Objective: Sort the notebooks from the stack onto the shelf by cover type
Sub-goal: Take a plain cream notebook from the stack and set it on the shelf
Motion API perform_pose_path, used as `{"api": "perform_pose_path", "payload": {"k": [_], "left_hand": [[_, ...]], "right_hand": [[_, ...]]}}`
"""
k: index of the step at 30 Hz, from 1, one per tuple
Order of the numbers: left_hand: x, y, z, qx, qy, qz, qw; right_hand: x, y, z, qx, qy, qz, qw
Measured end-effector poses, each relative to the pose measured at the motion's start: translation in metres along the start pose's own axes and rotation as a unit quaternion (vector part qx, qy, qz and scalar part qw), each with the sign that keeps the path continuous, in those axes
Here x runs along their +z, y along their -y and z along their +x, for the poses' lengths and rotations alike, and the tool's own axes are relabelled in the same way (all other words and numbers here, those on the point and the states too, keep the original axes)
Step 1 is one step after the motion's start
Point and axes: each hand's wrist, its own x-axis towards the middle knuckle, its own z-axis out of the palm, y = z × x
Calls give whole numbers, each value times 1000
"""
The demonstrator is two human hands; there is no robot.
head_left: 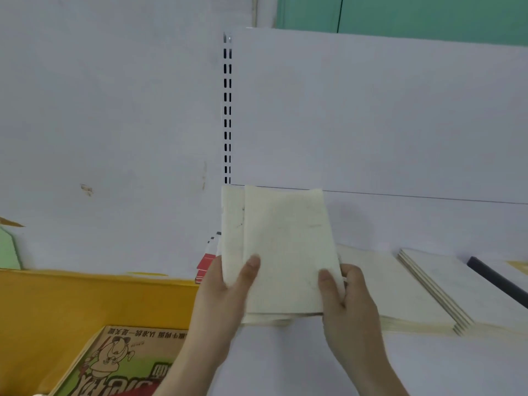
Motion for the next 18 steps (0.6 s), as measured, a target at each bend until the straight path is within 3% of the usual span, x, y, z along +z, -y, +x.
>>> {"api": "perform_pose_path", "payload": {"k": [6,10,13,18], "left_hand": [[14,11,-11,-11,71,-1,997],[31,16,-24,14,128,2,992],[41,19,-31,26,180,29,983],[53,24,-41,12,251,80,965]], "right_hand": [[-22,-14,-1,-18,31,-82,996],[-50,-1,6,37,98,52,993],[-64,-5,3,40,59,114,991],[-83,-33,-27,26,14,110,994]]}}
